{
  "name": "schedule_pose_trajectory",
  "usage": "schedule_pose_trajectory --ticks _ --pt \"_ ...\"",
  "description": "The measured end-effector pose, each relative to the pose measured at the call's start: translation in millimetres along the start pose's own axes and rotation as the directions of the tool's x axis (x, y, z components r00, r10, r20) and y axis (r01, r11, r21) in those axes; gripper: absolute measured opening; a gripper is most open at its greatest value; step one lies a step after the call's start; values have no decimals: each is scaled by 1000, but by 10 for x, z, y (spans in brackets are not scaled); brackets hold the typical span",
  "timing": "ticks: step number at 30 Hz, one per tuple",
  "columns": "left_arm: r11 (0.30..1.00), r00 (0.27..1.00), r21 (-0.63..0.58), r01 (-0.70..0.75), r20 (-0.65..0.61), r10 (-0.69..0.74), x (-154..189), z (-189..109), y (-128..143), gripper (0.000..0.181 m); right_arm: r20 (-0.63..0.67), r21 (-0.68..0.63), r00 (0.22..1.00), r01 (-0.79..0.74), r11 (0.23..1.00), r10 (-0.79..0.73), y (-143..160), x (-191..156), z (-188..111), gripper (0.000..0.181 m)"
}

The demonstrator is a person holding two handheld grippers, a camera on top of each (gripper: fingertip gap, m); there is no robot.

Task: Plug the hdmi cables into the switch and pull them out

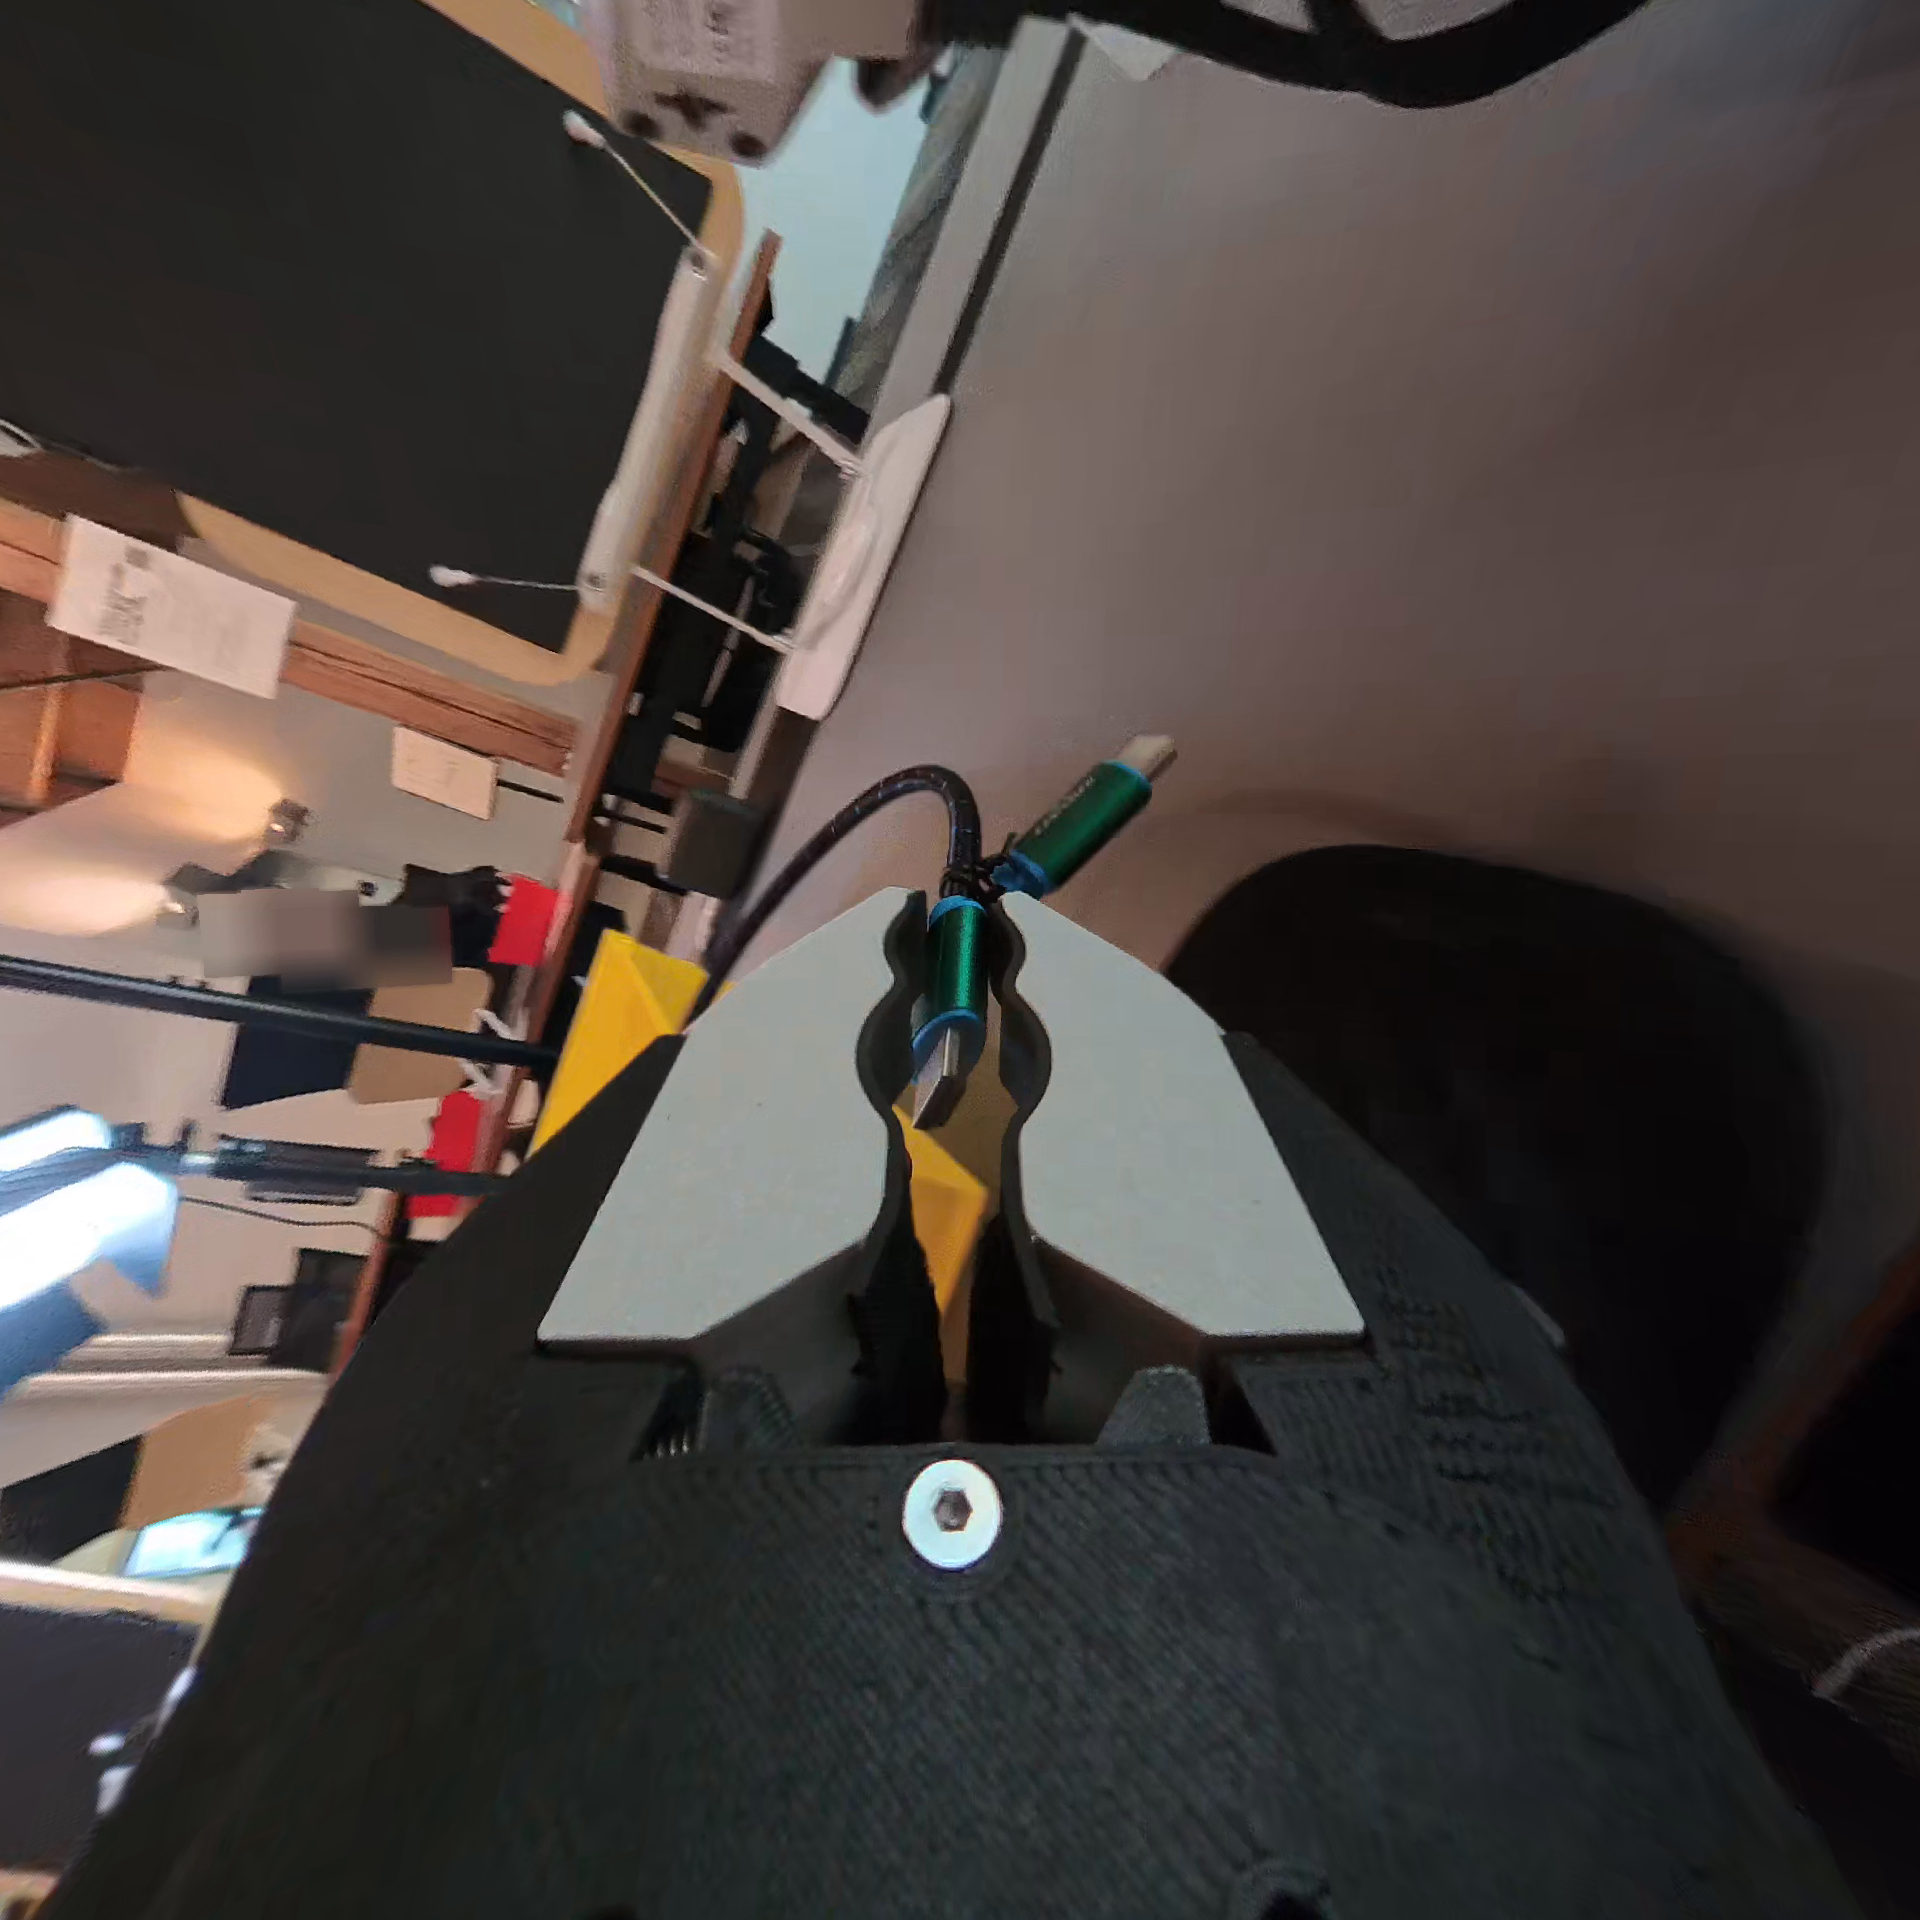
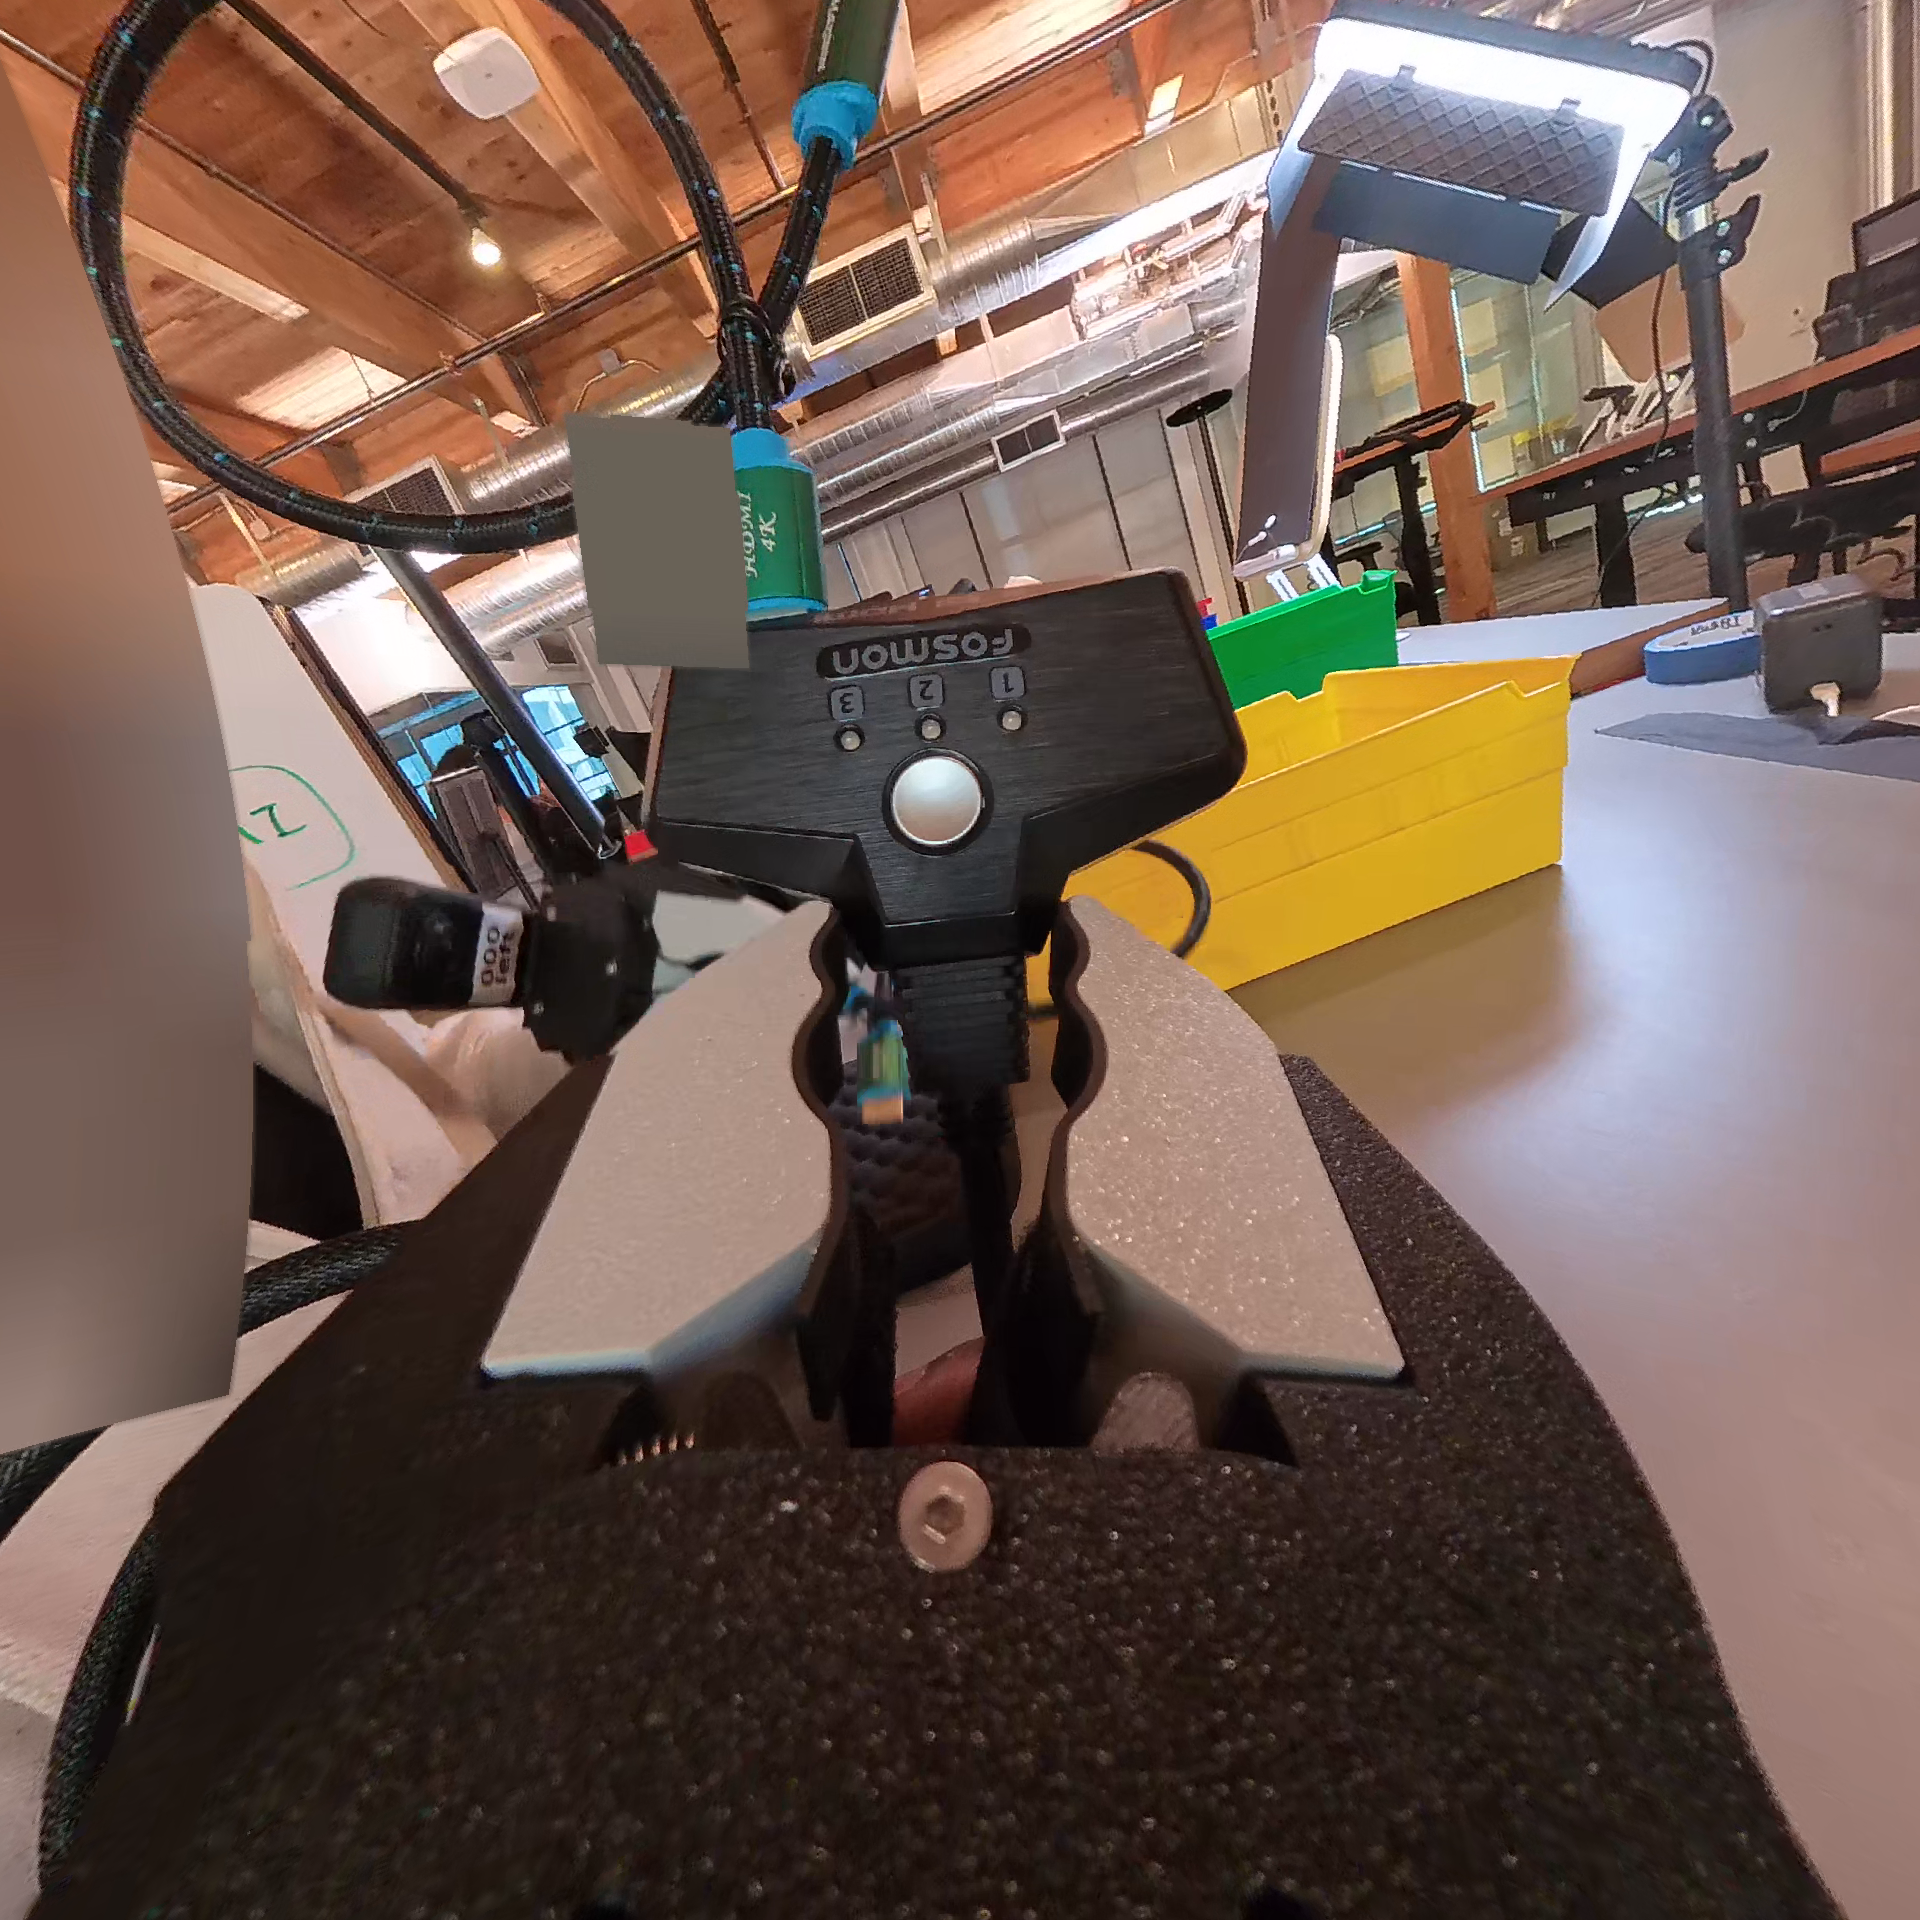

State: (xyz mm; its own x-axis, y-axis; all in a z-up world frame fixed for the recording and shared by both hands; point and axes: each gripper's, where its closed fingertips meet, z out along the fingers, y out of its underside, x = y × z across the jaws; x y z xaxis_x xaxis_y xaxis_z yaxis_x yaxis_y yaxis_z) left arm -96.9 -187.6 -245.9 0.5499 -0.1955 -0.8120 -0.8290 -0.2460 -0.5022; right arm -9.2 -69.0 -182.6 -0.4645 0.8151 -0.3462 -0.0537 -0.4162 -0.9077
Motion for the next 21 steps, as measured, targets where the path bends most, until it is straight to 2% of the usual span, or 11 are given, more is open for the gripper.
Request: schedule_pose_trajectory --ticks 4,6,8,9,10,12,14,17,21 --pt "996 993 -10 93 -75 -93 313 39 211 11 -10 -18 1000 15 1000 -15 26 3 12 38" --pt "967 958 -52 251 -126 -256 410 31 334 13 -17 -29 1000 17 999 -17 48 14 19 37" --pt "911 906 -36 411 -100 -412 309 -41 376 29 -24 -38 1000 15 999 -16 68 32 23 37" --pt "862 857 -29 506 -97 -506 244 -90 390 37 -26 -40 1000 12 999 -13 75 40 24 38" --pt "788 780 -40 615 -116 -615 207 -138 409 42 -26 -41 1000 7 999 -8 81 47 26 38" --pt "600 576 -106 793 -191 -795 215 -213 435 51 -22 -43 1000 -7 999 6 96 54 33 38" --pt "430 373 -209 878 -263 -890 302 -262 442 55 -20 -46 1000 -18 999 17 111 59 38 37" --pt "219 114 -338 915 -305 -946 425 -291 427 61 -24 -54 1000 -15 998 14 125 62 42 38" --pt "-155 -291 -397 904 -308 -906 384 -294 371 61 -26 -52 999 -19 998 18 124 71 41 38"
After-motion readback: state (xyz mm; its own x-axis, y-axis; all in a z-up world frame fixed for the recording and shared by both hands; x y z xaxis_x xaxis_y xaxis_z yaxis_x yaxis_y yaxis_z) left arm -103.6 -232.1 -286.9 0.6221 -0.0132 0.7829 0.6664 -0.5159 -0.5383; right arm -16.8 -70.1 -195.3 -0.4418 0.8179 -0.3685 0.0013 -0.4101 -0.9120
